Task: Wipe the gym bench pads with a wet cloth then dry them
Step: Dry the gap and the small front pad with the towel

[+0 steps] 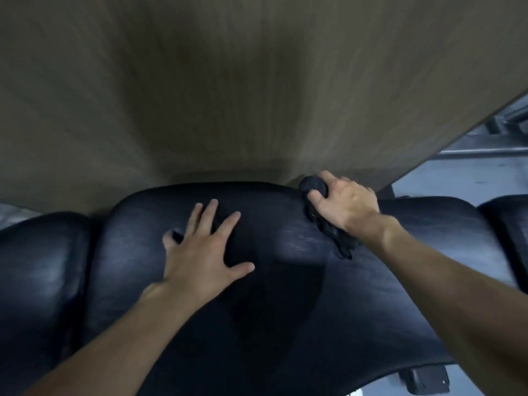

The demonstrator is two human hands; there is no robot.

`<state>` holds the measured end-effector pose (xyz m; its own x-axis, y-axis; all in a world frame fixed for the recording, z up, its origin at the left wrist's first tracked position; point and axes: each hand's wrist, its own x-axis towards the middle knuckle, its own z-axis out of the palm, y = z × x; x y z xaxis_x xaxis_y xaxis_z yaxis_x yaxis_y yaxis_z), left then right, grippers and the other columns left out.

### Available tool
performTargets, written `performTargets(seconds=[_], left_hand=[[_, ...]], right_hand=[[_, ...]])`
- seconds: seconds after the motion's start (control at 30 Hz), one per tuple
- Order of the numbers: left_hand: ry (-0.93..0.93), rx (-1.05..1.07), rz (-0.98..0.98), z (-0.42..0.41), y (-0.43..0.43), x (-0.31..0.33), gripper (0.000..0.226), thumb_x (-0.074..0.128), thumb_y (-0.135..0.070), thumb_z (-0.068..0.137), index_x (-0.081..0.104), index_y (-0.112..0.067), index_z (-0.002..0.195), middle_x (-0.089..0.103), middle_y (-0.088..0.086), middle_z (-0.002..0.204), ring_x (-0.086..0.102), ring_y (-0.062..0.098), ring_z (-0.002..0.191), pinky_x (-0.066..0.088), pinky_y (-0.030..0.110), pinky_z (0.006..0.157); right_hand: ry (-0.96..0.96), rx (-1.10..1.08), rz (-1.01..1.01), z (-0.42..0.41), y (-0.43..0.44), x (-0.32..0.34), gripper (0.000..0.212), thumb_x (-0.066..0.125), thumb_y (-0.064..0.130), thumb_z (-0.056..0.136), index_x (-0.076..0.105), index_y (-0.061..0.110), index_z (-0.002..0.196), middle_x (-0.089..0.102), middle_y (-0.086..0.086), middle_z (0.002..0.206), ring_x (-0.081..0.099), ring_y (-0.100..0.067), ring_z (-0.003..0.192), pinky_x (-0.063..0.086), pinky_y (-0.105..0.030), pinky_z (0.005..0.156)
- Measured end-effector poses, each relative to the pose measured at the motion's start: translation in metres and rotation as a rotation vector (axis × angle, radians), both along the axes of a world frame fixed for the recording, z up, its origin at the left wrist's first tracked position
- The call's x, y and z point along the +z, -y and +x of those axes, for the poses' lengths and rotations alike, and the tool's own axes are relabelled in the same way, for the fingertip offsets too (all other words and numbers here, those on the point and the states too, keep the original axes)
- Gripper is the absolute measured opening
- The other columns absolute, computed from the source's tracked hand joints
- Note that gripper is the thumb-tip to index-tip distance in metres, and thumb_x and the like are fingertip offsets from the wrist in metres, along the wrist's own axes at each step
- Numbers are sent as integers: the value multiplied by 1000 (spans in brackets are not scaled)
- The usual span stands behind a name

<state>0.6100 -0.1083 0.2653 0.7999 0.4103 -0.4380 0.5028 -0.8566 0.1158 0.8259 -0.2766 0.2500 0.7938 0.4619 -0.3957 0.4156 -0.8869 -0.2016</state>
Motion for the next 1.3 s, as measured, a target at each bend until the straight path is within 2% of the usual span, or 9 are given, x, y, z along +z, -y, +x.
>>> performTargets(seconds=[0.13, 0.3, 0.57, 0.7, 0.83, 0.93, 1.0, 1.13, 1.3], left_hand=[[76, -5, 16, -33, -28, -2, 93, 51, -79, 77, 11, -44, 153, -9, -4, 165, -11, 13, 151, 15, 47, 117], [108, 85, -3, -73, -61, -1, 91, 52, -77, 79, 13, -42, 153, -6, -3, 165, -9, 13, 151, 12, 43, 120], [93, 221, 81, -148, -113, -1, 91, 46, -81, 76, 20, -36, 151, 13, -4, 163, 2, 18, 151, 16, 52, 116], [81, 292, 85, -183, -124, -4, 106, 44, -84, 74, 15, -22, 154, -2, 6, 165, -10, 22, 151, 7, 50, 120], [130, 289, 17, -201, -133, -7, 121, 48, -83, 73, 1, -10, 156, -12, 6, 165, -17, 19, 150, -4, 38, 123], [149, 243, -43, -210, -141, -9, 121, 51, -81, 74, -2, -10, 156, -15, 3, 165, -20, 16, 149, -6, 36, 122], [184, 235, -106, -214, -145, -9, 115, 56, -73, 78, -1, -10, 157, -14, 2, 165, -19, 15, 150, -7, 34, 122], [331, 303, -273, -223, -152, -3, 81, 55, -35, 93, 12, -8, 156, 2, 3, 166, -5, 12, 151, -4, 28, 121], [441, 396, -397, -236, -143, -8, 64, 46, -9, 94, 25, -10, 154, 12, 0, 165, 1, 7, 150, -2, 22, 120]], right_hand=[[-6, 19, 55, -24, -48, 4, 44, 37, 52, 91, 44, 37, 131, 56, -11, 114, 55, -36, 109, 39, -46, 94], [-12, 89, 67, -42, -102, 4, 54, 38, 51, 91, 34, 41, 144, 53, -12, 129, 52, -36, 119, 39, -46, 97], [-5, 415, 160, -129, -225, 5, 60, 44, 48, 89, 29, 44, 147, 49, -7, 132, 49, -33, 119, 35, -51, 98], [5, 638, 160, -172, -269, 8, 55, 52, 45, 82, 40, 42, 135, 42, 1, 144, 44, -31, 126, 34, -54, 98], [21, 753, 69, -206, -305, 12, 39, 53, 41, 76, 50, 40, 115, 56, 1, 126, 49, -29, 118, 30, -52, 94], [30, 726, 11, -207, -308, 12, 49, 54, 38, 80, 49, 43, 129, 57, 1, 130, 45, -25, 125, 27, -53, 103], [63, 726, 9, -213, -303, 14, 53, 56, 32, 83, 47, 41, 135, 55, 2, 132, 42, -24, 125, 25, -52, 105], [64, 762, 192, -248, -278, 18, 43, 59, 18, 78, 57, 33, 119, 59, 6, 121, 38, -23, 116, 34, -45, 92], [144, 938, 63, -263, -257, 19, 60, 58, 36, 81, 43, 38, 139, 49, 6, 136, 32, -24, 129, 34, -50, 99]])
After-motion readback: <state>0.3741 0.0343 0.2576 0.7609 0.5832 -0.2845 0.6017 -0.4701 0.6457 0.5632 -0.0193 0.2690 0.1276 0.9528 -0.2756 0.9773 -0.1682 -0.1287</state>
